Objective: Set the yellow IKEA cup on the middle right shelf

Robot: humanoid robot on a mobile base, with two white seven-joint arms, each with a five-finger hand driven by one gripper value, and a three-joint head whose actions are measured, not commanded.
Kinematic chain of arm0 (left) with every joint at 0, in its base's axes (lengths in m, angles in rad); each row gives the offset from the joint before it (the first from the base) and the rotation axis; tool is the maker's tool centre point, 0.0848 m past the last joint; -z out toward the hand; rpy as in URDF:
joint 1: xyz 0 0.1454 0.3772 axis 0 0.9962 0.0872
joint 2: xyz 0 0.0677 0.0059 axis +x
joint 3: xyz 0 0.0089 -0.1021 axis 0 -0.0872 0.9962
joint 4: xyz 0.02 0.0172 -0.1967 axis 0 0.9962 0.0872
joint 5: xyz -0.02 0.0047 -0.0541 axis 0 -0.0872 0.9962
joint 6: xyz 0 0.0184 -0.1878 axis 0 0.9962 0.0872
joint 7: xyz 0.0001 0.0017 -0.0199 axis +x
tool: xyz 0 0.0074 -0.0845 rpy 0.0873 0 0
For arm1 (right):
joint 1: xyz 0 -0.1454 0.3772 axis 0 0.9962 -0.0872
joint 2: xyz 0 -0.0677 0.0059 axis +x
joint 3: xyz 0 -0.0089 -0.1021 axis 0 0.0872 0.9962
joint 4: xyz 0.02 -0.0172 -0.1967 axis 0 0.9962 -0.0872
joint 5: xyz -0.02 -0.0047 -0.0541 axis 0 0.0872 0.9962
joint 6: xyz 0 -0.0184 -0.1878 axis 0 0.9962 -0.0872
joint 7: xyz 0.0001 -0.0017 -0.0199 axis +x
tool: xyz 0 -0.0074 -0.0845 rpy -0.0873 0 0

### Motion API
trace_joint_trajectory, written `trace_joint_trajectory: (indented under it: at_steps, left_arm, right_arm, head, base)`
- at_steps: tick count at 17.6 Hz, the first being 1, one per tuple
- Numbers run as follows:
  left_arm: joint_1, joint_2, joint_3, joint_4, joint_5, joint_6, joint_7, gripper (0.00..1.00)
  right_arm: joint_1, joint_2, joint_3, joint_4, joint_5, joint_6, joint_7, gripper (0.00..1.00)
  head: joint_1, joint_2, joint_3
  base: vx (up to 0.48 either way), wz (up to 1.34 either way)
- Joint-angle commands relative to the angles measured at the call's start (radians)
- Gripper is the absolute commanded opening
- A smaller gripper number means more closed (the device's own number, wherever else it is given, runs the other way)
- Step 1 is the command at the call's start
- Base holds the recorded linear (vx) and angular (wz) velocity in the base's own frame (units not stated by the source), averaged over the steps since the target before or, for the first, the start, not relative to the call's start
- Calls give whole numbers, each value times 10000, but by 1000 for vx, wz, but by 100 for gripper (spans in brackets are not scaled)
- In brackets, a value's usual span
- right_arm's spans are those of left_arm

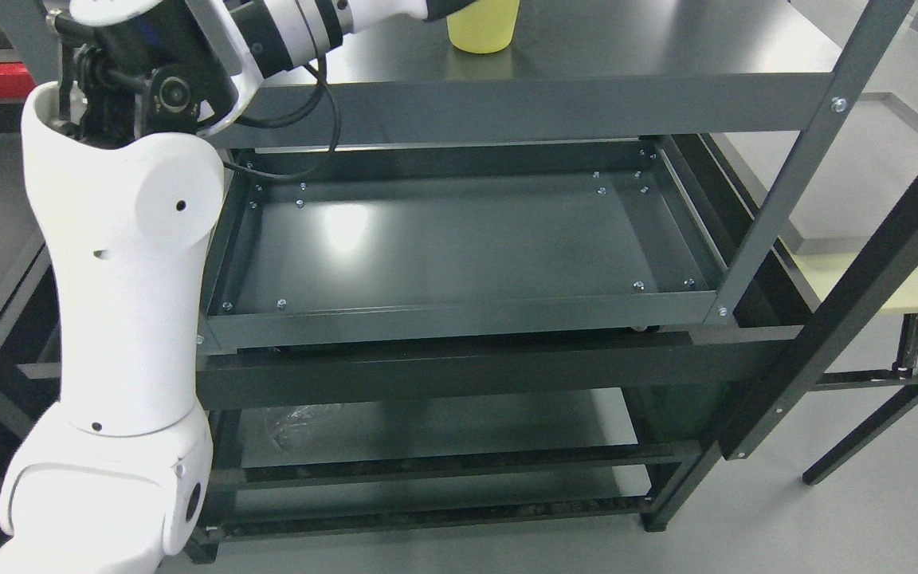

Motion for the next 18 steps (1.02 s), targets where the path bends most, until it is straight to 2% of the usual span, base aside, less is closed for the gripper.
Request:
trace_joint_trajectory:
  at_steps: [1,5,10,12,14,16,18]
  left_arm:
    - [714,175,-1536,-1230,502,160,-2207,98]
    - [1788,175,-3011,-1434,534,129,-2335,98]
    - [4180,175,-4347,-1358,15,-85,-1862,98]
    - [4963,175,-4609,-1006,-1057,-1138,-837,98]
    - [5868,175,-4686,-43,-2420,-3679,893,99]
    - [6269,175,-4427,573,-3709,-5386,2885,99]
    - [6606,175,-3557,591,-4814,-5669,5002,99]
  right_arm:
    - [137,-175,169,0,-245,7,-5,99]
    - [137,-175,169,0,-245,7,-5,99]
    - [137,-175,169,0,-245,7,-5,99]
    - [137,-175,169,0,-245,7,-5,99]
    - [137,-175,169,0,-245,7,-5,99]
    - [137,-175,169,0,-245,7,-5,99]
    - [137,-175,169,0,-245,7,-5,99]
  head:
    - [0,0,0]
    - [0,0,0]
    - [0,-1,0]
    - [0,-1,0]
    - [0,-1,0]
    - [0,-1,0]
    - [0,0,0]
  base:
    - [0,0]
    - [0,0]
    - [0,0]
    - [0,0]
    - [0,0]
    - [0,0]
    - [0,0]
